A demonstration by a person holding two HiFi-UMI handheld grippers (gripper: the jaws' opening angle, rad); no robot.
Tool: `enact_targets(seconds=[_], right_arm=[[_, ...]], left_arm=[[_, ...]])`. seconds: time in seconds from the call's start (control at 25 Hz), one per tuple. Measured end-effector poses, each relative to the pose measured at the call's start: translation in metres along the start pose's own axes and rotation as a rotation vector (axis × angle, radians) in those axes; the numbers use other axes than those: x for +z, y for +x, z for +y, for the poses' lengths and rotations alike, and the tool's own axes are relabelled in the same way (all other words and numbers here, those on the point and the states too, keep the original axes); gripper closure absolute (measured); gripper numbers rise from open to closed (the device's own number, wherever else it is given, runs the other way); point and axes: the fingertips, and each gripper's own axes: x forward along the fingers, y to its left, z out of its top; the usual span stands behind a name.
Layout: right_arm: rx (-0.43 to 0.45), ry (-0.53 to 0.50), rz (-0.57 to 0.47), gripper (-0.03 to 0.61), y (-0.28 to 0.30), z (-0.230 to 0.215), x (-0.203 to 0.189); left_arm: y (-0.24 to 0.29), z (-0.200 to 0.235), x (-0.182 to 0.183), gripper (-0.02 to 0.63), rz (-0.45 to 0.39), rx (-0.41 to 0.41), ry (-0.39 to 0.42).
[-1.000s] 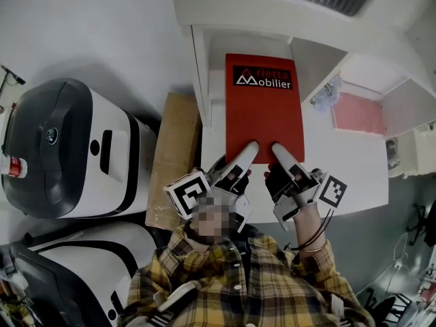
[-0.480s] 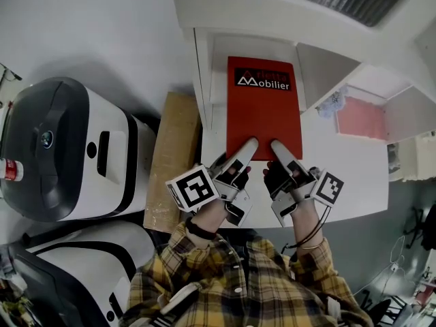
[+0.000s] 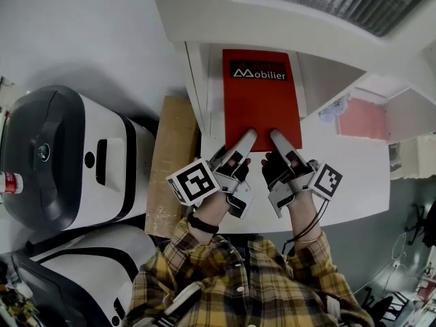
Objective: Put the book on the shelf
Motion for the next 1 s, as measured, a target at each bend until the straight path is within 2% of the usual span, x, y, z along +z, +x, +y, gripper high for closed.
enact_targets(seconds=[0.36,0.56,0.8,1.0], right_arm=[[-0.007,0.01,-0.031,0.374,0.007,0.006,0.005],[-0.01,0.013,-0.039,0.377,0.007,0.006,0.007],[0.0,0.053,-0.041,0.359,0.007,0.007,0.006],[0.007,0.062,-0.01,0.371,0.008,0.005,-0.001]], left_arm=[[0.005,-0.005,0.01,0.394,-0.017,0.004,-0.023],[0.006,-0.005,0.011,0.394,-0.026,0.003,-0.005],[0.015,-0.004,0.02,0.396,-0.034,0.006,-0.007],[0.027,0.001,0.026,0.394,-0.037,0.02,-0.006]])
